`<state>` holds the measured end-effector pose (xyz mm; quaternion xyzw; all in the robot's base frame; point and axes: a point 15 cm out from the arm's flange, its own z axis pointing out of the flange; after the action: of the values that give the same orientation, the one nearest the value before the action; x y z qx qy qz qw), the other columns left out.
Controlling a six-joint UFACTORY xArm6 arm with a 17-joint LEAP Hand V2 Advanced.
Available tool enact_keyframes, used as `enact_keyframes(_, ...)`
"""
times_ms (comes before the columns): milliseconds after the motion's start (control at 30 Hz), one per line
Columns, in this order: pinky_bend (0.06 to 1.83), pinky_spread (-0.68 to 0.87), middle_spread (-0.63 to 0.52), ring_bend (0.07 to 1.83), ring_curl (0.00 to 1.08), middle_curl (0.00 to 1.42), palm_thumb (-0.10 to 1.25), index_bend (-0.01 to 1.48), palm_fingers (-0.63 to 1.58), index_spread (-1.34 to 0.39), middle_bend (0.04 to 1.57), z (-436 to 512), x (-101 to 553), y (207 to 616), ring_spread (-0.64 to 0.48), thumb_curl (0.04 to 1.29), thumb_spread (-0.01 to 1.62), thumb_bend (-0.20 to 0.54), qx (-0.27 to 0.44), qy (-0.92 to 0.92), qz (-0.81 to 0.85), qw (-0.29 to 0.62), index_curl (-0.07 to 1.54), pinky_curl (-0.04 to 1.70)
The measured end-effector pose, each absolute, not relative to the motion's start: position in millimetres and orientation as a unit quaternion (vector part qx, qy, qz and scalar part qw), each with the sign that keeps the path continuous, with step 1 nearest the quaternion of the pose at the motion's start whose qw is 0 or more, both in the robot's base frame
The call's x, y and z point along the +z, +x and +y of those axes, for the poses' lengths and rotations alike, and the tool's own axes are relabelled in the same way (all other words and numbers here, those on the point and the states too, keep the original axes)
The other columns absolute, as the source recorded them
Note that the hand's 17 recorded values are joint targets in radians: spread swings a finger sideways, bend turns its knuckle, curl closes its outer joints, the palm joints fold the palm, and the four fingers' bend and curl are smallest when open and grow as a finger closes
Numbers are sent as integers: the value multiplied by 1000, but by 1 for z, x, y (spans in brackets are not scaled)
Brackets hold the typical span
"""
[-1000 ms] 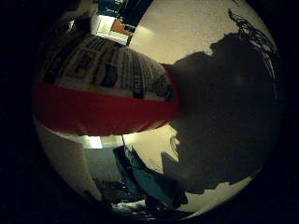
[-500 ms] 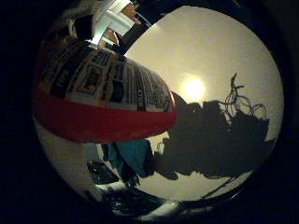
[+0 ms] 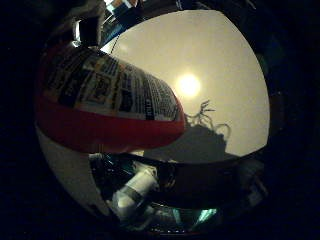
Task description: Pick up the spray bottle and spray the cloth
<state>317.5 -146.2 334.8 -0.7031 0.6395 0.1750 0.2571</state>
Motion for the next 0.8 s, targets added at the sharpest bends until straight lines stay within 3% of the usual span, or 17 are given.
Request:
enact_keyframes(467, 1071, -203, -112, 1364, 809, 761, 1087, 1252, 1129, -173, 1399, -73, 341, 310, -222, 592, 1086, -14, 156, -791, 592, -11, 769, 1245)
enact_keyframes(800, 1071, -206, -112, 1367, 808, 760, 1079, 1246, 1126, -176, 1402, -29, 303, 326, -222, 592, 1097, -12, 108, -786, 573, -207, 770, 1250)
